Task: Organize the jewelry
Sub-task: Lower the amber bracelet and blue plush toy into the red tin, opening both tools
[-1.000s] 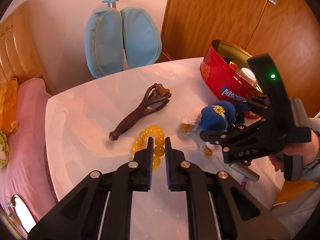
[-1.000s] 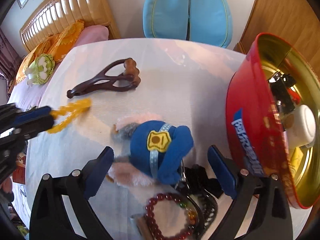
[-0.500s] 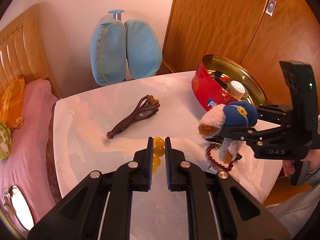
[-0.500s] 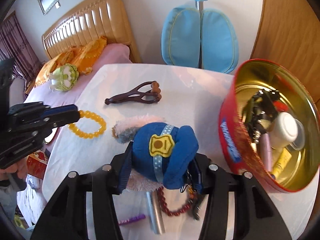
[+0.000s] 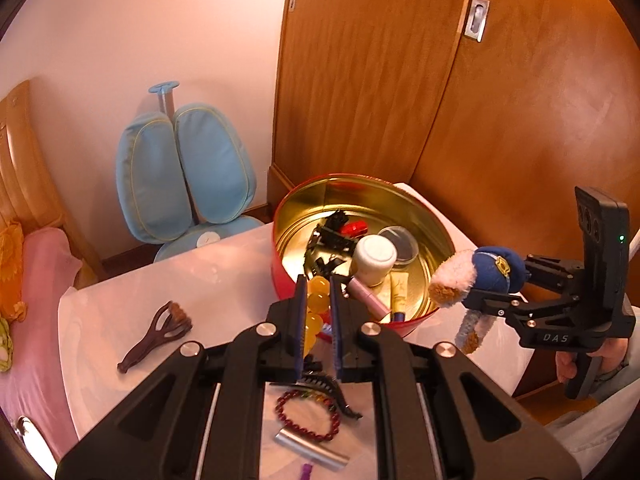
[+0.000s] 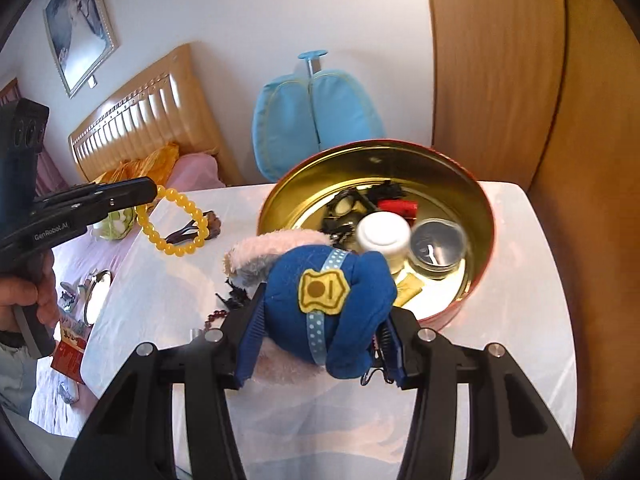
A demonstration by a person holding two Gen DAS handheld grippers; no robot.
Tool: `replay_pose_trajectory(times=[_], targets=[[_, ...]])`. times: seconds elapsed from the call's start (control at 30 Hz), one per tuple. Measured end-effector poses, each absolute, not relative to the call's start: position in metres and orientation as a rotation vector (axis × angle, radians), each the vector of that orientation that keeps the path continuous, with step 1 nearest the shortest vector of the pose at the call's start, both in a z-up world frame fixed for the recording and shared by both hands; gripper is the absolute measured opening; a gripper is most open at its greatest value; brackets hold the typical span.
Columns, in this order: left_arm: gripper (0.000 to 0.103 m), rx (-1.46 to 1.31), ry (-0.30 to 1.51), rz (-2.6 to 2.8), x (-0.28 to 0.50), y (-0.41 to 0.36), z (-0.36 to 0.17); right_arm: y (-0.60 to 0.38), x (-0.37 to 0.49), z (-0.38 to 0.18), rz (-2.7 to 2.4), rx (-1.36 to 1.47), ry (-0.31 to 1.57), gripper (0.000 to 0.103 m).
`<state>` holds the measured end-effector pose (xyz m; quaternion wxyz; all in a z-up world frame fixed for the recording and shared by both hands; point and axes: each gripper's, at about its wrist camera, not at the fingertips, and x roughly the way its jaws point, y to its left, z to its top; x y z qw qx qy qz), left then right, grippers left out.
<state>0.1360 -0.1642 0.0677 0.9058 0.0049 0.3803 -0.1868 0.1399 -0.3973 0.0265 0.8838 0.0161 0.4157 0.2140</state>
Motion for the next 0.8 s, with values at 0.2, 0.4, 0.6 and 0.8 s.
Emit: replay_pose_trajectory(times=[0.2, 0.4, 0.6, 0.8], targets=[[0.011, 0.062, 0.797, -0.448, 0.164, -0.216, 0.072, -0.434, 0.168, 0.019, 0.387, 0.115, 0.876, 0.052], [0.011, 0.126, 0.862, -0.54, 0.207, -0.245, 0.042, -0.435, 0.206, 0.01, 0.322, 0.113, 0.89, 0.052], [0.011, 0.094, 0.916, -0.583, 0.247, -0.256, 0.006, -0.417, 0.273, -0.001, 0.276, 0.008, 0.932, 0.052], [0.011, 0.126, 0.976, -0.53, 0.285, -0.255, -0.016, -0.4, 0.328, -0.044, 0.249, -0.029, 1.152, 0.052]])
